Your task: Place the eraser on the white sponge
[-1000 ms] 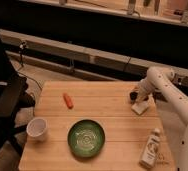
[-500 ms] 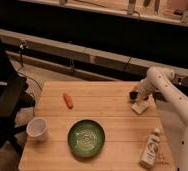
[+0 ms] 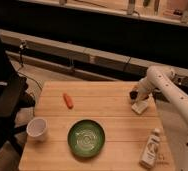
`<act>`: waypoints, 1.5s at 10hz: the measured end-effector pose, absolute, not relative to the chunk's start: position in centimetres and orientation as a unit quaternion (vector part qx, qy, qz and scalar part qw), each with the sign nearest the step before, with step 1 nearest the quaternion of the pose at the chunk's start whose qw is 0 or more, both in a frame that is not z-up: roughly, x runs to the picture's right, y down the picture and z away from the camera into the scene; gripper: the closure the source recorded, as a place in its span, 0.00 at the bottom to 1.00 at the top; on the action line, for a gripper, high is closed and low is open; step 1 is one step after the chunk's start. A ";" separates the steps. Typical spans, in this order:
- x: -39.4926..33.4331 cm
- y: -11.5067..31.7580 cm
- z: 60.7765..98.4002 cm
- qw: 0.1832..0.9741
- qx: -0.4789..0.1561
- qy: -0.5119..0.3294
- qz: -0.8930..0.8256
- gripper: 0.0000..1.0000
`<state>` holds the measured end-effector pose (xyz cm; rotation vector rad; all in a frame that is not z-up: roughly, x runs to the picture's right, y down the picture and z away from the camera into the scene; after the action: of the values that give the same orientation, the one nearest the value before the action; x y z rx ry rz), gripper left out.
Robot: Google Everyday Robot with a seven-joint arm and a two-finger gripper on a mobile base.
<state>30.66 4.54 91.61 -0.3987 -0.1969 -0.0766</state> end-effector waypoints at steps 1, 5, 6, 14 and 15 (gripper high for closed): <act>30.6 4.6 91.5 0.975 -0.198 -0.096 -0.040 1.00; 30.6 4.9 91.1 0.975 -0.202 -0.090 -0.039 1.00; 30.7 5.0 90.9 0.974 -0.204 -0.088 -0.037 0.99; 30.8 6.0 90.1 0.972 -0.219 -0.085 -0.025 0.25; 30.7 6.1 90.1 0.971 -0.222 -0.085 -0.023 0.20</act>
<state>30.74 6.08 90.09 -0.4473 -0.1724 -0.0466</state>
